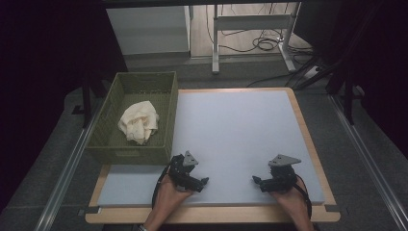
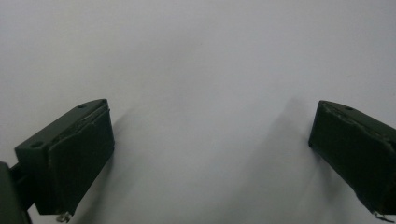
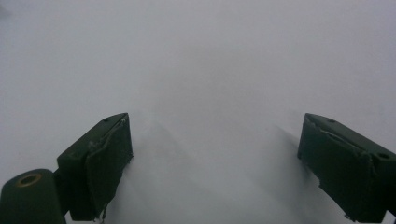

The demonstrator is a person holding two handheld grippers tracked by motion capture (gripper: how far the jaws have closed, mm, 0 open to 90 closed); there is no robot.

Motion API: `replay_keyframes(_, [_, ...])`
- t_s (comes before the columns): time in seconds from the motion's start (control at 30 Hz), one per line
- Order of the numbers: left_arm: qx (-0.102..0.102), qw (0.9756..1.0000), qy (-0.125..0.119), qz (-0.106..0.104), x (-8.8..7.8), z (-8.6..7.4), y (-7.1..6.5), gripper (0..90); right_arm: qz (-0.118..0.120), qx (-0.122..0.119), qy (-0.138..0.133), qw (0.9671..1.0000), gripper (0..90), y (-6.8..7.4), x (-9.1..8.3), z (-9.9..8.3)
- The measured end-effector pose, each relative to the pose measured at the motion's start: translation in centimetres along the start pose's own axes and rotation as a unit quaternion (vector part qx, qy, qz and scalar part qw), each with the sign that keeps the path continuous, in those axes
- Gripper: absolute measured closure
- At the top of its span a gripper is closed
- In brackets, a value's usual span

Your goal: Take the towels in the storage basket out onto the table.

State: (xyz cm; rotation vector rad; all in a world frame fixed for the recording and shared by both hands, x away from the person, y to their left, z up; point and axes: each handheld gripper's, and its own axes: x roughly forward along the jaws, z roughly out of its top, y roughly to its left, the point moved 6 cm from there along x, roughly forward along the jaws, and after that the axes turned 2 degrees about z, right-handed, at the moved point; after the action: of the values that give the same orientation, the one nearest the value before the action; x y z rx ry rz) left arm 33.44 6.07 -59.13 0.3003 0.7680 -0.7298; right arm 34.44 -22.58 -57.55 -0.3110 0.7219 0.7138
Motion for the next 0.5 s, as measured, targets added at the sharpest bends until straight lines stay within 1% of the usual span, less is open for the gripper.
replay_keyframes(0.5, [-0.002, 1.0, 0.001, -0.002, 0.01, 0.01, 0.0, 0.1, 0.0, -0.002, -0.001, 1.0, 10.2, -0.01, -0.01, -0.02])
